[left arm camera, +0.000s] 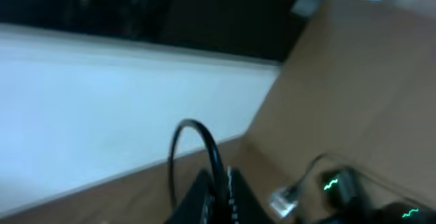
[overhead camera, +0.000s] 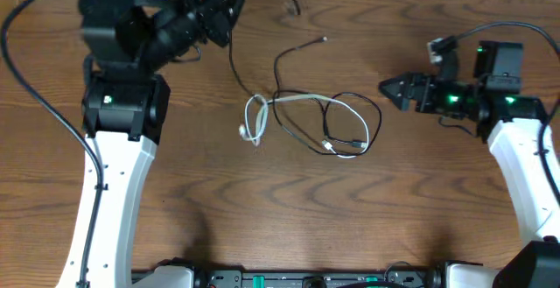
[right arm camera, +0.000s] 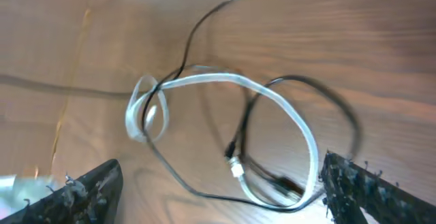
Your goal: Untangle cables
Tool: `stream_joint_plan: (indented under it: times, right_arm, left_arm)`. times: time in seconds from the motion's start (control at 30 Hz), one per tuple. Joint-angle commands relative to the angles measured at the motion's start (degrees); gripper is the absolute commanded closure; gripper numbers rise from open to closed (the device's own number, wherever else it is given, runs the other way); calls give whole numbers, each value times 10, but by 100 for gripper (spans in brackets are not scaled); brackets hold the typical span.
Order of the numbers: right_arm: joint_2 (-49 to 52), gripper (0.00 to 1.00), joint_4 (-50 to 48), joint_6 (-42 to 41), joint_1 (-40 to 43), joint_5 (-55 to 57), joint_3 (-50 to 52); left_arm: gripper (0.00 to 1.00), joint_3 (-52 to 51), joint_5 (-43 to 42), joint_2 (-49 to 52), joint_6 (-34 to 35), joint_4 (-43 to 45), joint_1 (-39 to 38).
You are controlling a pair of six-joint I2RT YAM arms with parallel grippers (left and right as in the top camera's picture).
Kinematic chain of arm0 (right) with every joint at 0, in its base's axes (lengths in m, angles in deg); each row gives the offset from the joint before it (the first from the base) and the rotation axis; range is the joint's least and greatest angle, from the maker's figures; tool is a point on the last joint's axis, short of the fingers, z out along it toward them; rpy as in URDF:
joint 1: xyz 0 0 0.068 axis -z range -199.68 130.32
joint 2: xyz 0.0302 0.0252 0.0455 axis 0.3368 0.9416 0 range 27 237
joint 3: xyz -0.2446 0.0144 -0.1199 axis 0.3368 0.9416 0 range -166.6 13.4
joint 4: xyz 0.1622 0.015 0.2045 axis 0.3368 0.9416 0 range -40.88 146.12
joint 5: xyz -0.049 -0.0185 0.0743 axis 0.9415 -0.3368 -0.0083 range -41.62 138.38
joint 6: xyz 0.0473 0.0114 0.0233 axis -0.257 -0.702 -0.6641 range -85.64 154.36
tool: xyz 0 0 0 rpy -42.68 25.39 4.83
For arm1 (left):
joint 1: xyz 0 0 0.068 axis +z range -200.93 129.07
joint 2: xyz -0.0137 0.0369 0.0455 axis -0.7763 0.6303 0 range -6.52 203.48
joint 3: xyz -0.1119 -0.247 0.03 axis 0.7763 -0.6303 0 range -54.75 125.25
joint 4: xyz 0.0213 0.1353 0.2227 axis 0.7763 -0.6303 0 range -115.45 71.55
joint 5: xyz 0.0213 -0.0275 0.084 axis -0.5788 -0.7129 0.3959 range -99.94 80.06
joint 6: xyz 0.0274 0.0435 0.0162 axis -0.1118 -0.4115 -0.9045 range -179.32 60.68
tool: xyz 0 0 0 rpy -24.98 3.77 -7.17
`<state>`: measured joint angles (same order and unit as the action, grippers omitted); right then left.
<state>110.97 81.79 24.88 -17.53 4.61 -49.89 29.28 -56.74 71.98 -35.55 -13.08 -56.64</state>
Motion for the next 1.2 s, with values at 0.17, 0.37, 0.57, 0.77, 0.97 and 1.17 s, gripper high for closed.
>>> stream_joint_plan:
  times: [0.17,0.37,0.57,0.77,0.97,1.17]
  right_arm:
    - [3,9,-38,9,-79,-1,-11]
    - [28,11,-54,-1,-122,2,-11]
    - [82,19,-97,-63,-170,1,-11]
    - [135,29,-144,-64,-229,-3,-11]
    - [175,37,-131,39,-271,14,-11]
    - [240,56,-146,43,-301,87,-11]
  left_arm:
    - [92,7,-21,-11,303,236,2]
    - [92,7,23,-11,391,279,2]
    - [92,7,23,-11,426,279,2]
    - [93,7,25,-11,445,279,2]
    - [93,7,25,-11,445,279,2]
    - [92,7,25,-11,445,277,2]
